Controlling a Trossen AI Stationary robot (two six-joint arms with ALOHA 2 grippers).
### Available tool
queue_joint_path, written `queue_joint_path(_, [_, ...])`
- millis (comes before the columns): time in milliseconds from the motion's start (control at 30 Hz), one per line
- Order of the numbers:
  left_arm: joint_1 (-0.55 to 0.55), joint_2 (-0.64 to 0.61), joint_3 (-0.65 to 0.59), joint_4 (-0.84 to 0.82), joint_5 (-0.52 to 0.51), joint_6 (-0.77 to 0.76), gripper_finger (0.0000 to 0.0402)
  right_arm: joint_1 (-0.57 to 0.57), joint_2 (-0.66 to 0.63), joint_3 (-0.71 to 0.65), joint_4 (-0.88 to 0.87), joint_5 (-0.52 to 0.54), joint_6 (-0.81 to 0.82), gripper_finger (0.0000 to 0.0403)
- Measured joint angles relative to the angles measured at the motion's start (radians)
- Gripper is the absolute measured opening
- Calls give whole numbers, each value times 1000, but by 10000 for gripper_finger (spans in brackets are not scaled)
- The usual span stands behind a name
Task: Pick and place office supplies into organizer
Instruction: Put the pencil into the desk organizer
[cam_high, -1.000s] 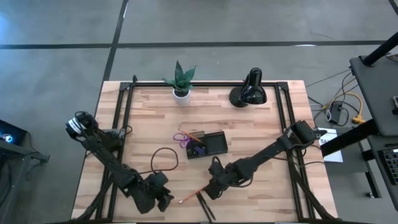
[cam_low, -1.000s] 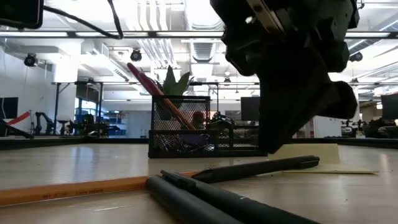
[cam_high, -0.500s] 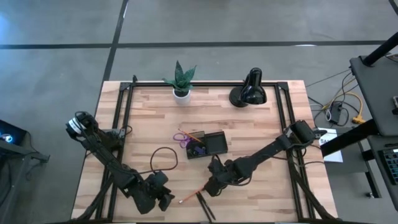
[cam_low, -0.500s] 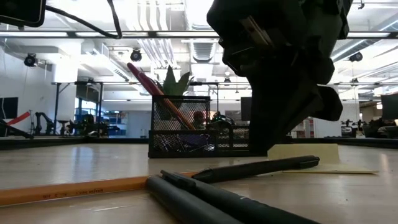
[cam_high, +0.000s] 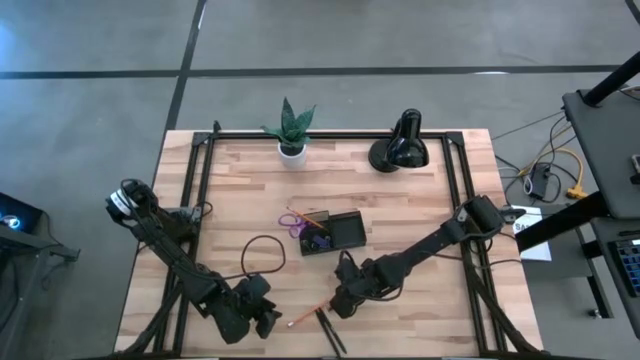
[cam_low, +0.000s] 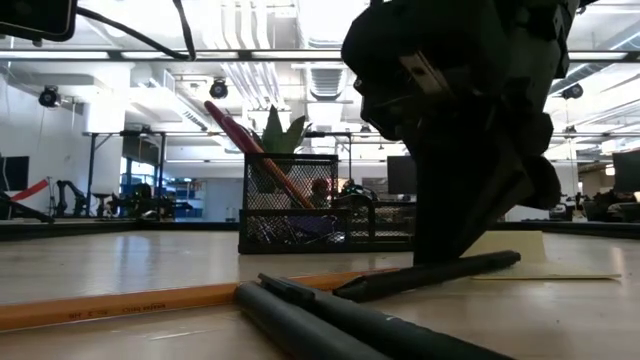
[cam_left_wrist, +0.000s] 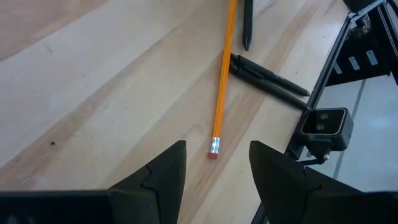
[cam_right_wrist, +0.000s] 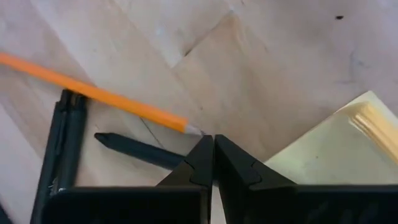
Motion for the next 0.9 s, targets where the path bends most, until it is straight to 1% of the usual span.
queue_joint_path(167, [0, 0, -3, 0, 0, 0, 162, 0, 0, 0, 30, -30, 0, 8])
queue_joint_path(400, [0, 0, -19, 2, 1, 0, 162, 0, 0, 33, 30, -24, 3, 8])
queue_joint_path(900, [0, 0, -21, 4, 1, 1, 162, -17, 30, 32, 57, -18, -37, 8])
